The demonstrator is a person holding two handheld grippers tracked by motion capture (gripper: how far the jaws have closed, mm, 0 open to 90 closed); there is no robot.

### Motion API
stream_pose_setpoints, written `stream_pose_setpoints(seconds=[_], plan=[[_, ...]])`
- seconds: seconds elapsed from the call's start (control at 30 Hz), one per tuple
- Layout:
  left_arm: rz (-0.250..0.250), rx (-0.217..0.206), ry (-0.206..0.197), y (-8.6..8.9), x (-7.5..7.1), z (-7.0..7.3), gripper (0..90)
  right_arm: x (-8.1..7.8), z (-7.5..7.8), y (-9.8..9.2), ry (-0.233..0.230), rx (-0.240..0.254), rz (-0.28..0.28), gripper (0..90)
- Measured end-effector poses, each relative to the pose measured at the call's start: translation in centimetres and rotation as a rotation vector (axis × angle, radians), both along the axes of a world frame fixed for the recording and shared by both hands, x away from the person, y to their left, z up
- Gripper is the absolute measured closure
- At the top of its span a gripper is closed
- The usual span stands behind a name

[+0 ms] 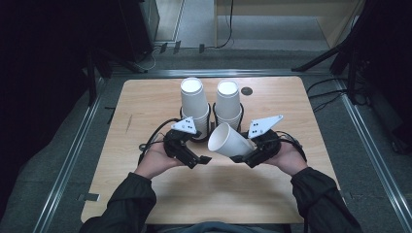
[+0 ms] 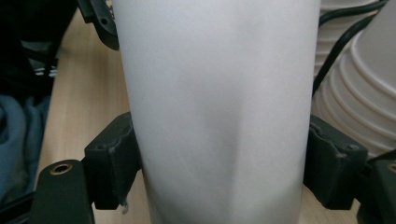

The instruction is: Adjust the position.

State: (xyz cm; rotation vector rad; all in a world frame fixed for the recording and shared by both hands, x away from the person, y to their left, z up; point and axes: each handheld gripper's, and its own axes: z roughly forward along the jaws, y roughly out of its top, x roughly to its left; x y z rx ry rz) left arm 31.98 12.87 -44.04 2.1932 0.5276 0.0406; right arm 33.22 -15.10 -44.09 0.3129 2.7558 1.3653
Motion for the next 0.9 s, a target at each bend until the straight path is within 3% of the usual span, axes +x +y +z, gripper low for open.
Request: stream_pose_setpoints(seconds=[0.13,0.23,0.5,0.67,0.8,0.9], plan=[[-0.030,-0.073,0.002,-0.3,-0.3,0.4,0.0,-0.2,0.2,0.1,0.004,0.033,0.018,21.7],[-0.044,-0.102,0.014,-0.6,-0.4,0.5,0.0,-0.3,0.3,0.4,0.008,0.052,0.034,21.7],[-0.059,-0.146,0.085,-1.5,-0.3,0.2,0.0,-0.7,-0.2,1.8,0.035,0.070,0.080,21.7],[-0.066,-0.150,0.084,-1.9,-0.4,0.1,0.0,-0.9,-0.4,2.6,0.047,0.067,0.103,21.8],[-0.065,-0.161,0.059,-1.8,-0.7,0.2,12.1,-0.9,-0.6,3.0,0.056,0.048,0.099,22.0],[-0.063,-0.163,0.066,-1.7,-0.7,0.3,13.8,-0.9,-0.6,2.9,0.052,0.052,0.101,22.2]])
